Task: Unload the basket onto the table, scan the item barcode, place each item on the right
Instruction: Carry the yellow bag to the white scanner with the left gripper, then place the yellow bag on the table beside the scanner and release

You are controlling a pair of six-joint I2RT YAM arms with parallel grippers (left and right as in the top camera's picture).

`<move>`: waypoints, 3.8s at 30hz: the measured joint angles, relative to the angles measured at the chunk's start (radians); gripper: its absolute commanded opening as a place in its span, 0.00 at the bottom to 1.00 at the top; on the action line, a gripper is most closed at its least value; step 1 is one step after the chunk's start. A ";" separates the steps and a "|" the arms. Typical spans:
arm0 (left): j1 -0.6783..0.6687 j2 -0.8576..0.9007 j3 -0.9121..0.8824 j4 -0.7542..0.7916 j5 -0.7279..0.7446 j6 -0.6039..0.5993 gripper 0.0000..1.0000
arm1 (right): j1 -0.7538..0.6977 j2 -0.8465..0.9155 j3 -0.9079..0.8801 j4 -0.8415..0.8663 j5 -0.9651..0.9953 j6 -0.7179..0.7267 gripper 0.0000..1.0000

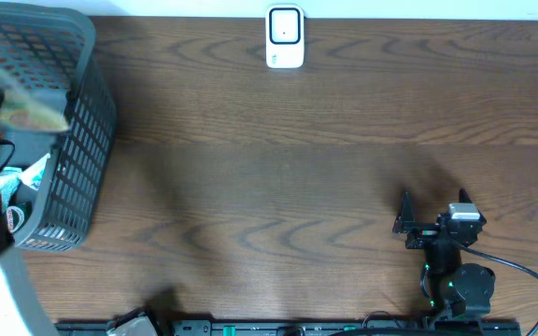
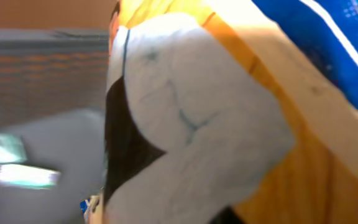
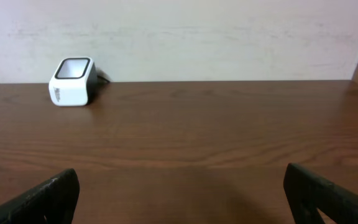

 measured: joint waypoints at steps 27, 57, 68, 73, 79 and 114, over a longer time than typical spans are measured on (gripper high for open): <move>-0.876 0.529 -0.048 0.018 0.045 -0.117 0.07 | 0.000 0.000 0.000 0.000 0.000 0.000 0.99; -0.966 0.544 -0.010 0.047 -0.112 0.182 0.73 | 0.000 0.000 0.000 0.000 0.000 0.000 0.99; -1.071 0.731 -0.050 -0.051 0.004 0.330 0.58 | 0.000 0.000 0.000 0.000 0.000 0.000 0.99; -1.127 0.816 -0.061 -0.053 0.024 0.356 0.52 | 0.000 0.000 0.000 0.000 0.000 0.000 0.99; -1.153 0.850 -0.061 -0.005 0.036 0.351 0.49 | 0.000 0.000 0.000 0.000 0.000 0.000 0.99; -1.121 0.953 -0.059 0.458 -0.087 0.165 0.47 | 0.000 0.000 0.000 0.000 0.000 0.000 0.99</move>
